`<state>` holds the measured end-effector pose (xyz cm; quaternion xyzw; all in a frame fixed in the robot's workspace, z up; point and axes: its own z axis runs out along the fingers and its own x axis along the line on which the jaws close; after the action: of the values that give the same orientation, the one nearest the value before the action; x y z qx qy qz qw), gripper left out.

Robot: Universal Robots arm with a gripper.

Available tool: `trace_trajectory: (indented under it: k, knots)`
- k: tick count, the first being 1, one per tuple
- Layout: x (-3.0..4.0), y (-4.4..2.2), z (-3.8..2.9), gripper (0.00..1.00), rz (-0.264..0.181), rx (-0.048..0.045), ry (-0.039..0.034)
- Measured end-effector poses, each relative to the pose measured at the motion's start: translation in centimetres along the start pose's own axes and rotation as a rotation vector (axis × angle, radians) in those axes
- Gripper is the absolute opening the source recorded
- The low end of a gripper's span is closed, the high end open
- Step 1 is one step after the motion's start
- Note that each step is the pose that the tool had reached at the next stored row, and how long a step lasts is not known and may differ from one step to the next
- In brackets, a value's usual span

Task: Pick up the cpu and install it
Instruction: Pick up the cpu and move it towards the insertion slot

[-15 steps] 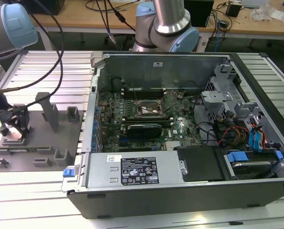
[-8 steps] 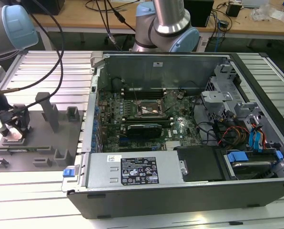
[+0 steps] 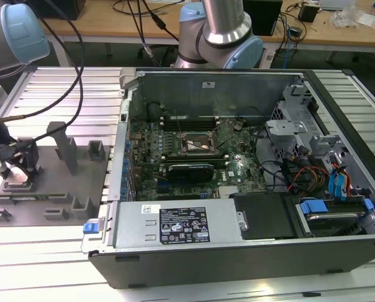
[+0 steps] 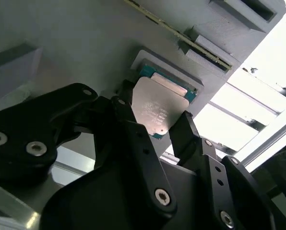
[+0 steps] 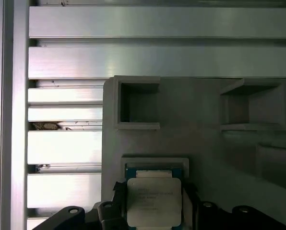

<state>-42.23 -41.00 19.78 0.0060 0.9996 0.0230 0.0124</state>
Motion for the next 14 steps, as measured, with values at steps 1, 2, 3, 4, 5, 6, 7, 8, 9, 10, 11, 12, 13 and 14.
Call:
trace_trajectory:
  k: [1,2,3,4,5,6,7,8,9,10,11,12,13,14]
  knots:
    - [-0.01,0.03,-0.63,0.55,0.0,0.0,0.0001]
    - [-0.05,0.1,-2.13,0.55,0.0,0.0,0.0001]
    - [-0.06,0.13,-2.63,0.55,0.0,0.0,0.0001]
    - [-0.07,0.14,-2.94,0.55,0.0,0.0,0.0]
    - [-0.08,0.16,-3.3,0.55,0.0,0.0,0.0]
    - [-0.09,0.18,-3.6,0.55,0.0,0.0,0.0002]
    - [-0.1,0.22,-4.01,0.55,0.0,0.0,0.0002]
    - [-0.11,0.26,-4.36,0.55,0.0,0.0,0.0001]
    - [-0.11,0.29,-4.66,0.55,0.0,0.0,0.0002]
    - [-0.12,0.32,-4.88,0.55,0.0,0.0,0.0001]
    - [-0.12,0.36,-5.14,0.55,0.0,-0.0001,0.0001]
    - [-0.13,0.41,-5.35,0.55,0.0,0.0,0.0]
    - [-0.13,0.47,-5.66,0.55,0.0,0.0,0.0001]
    - [-0.15,0.54,-6.0,0.55,0.0,0.0,0.0]
